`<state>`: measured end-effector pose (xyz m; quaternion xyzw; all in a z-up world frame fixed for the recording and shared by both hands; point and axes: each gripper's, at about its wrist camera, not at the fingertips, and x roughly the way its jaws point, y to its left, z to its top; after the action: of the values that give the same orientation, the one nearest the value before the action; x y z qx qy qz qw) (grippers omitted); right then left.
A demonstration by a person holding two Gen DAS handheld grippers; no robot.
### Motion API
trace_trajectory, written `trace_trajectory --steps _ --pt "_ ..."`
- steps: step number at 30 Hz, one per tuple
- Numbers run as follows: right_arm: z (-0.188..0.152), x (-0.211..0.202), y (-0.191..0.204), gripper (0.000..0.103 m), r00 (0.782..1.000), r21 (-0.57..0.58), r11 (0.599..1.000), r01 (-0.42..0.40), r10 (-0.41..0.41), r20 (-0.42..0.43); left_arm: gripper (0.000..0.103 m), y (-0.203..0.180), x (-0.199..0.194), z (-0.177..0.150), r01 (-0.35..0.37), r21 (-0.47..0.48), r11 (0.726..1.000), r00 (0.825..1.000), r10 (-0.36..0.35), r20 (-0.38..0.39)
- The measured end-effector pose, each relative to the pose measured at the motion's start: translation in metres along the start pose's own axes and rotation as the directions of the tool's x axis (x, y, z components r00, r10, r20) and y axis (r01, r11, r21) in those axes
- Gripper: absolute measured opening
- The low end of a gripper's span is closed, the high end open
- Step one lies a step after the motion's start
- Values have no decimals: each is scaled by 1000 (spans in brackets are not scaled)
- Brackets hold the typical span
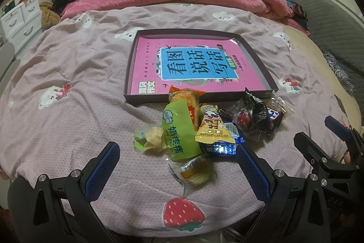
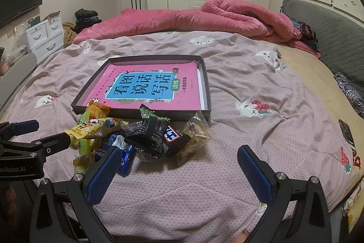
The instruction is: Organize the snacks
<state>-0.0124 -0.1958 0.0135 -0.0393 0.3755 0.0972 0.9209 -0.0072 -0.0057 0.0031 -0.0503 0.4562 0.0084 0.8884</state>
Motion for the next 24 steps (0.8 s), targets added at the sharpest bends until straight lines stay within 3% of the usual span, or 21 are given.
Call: trace_trajectory --steps 24 --pt "-1 1 -1 102 1000 0 1000 0 0 -1 101 2 1 -2 6 -1 1000 1000 -6 -7"
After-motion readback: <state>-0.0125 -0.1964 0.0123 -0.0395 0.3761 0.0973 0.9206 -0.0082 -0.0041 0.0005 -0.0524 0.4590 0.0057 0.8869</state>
